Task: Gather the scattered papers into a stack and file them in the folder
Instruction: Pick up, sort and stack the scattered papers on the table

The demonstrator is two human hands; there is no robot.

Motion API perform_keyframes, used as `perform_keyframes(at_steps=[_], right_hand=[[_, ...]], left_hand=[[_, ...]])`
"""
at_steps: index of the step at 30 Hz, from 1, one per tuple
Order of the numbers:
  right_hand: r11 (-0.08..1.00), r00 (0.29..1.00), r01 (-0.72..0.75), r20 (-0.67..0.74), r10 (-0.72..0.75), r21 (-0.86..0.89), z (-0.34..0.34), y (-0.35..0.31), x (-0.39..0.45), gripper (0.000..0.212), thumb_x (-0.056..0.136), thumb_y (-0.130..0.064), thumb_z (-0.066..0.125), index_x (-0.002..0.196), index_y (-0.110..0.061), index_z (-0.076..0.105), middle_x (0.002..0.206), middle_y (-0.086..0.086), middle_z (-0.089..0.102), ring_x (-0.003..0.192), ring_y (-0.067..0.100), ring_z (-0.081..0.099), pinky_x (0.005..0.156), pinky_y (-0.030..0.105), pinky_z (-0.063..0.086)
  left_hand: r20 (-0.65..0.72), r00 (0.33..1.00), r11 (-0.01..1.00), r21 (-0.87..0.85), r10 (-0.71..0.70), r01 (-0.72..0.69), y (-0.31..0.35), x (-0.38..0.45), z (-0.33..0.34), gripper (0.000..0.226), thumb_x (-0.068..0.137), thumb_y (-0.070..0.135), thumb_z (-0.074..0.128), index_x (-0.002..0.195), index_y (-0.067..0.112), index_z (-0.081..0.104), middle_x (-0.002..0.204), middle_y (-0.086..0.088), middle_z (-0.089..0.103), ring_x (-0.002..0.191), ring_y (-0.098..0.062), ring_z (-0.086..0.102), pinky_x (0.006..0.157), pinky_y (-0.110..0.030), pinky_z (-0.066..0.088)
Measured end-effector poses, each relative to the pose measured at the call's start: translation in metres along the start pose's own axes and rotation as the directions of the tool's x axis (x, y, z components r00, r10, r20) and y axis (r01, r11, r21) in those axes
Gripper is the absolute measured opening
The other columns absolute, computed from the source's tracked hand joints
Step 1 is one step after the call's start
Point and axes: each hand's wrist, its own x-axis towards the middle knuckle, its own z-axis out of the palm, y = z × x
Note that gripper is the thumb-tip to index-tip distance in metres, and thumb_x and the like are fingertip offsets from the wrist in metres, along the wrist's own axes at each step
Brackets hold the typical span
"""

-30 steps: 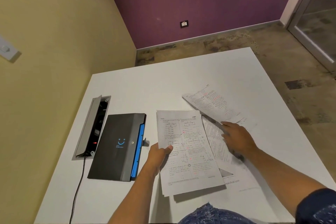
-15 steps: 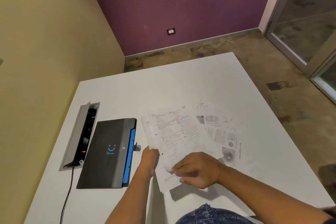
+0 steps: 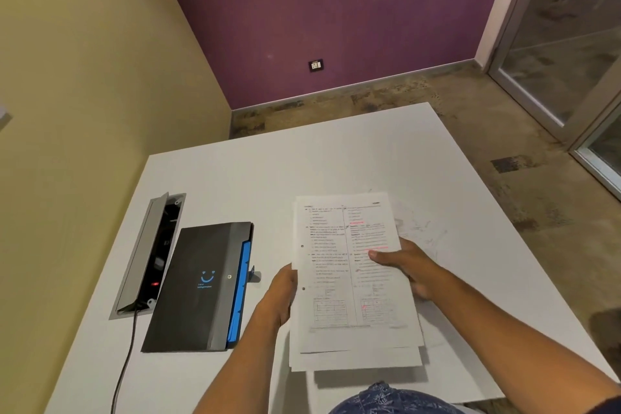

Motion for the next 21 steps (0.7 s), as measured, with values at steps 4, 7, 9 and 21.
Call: perform_keyframes(at_steps=[4,7,9,21], right_hand=[[0.982,0.969,0.170,-0.165,-0.181,-0.078,0.012,0.010,0.004,0.049,0.083,0.004,0.078,0.128,-0.009,0.067,0.122,0.011,0.075,0.111,0.029,0.072,0.099,0.047,0.057],[0.957,0.933,0.256,-0.226,-0.282,-0.138,0.020,0.007,0.002,0.040,0.081,0.007,0.079,0.115,-0.012,0.071,0.109,0.009,0.078,0.098,0.021,0.077,0.080,0.031,0.063],[0.943,0.929,0.262,-0.210,-0.304,-0.206,0.020,0.007,0.000,0.037,0.079,0.004,0.082,0.110,-0.015,0.073,0.105,0.007,0.079,0.094,0.018,0.077,0.079,0.030,0.062],[0.881,0.989,0.101,-0.047,-0.138,-0.462,0.007,0.041,-0.010,0.033,0.088,-0.014,0.080,0.119,-0.022,0.071,0.109,-0.008,0.078,0.104,0.011,0.074,0.090,0.028,0.060]], left_hand=[[0.018,1.000,0.988,-0.153,0.019,-0.016,0.009,-0.006,0.011,0.065,0.095,0.074,0.030,0.123,0.029,0.069,0.118,-0.009,0.077,0.108,-0.030,0.073,0.090,-0.047,0.060],[0.059,0.991,0.988,-0.100,0.121,-0.115,0.016,-0.013,0.010,0.066,0.073,0.075,0.069,0.120,0.029,0.067,0.115,-0.005,0.077,0.105,-0.025,0.074,0.081,-0.035,0.061],[0.087,0.971,0.972,0.062,0.223,-0.228,0.012,-0.007,0.003,0.061,0.071,0.041,0.091,0.124,0.025,0.066,0.117,0.001,0.077,0.113,-0.022,0.071,0.084,-0.027,0.059],[0.011,0.980,0.938,0.286,0.199,-0.194,-0.031,0.003,-0.009,0.044,0.079,0.024,0.088,0.119,0.027,0.068,0.113,0.006,0.076,0.108,-0.020,0.070,0.076,-0.024,0.060]])
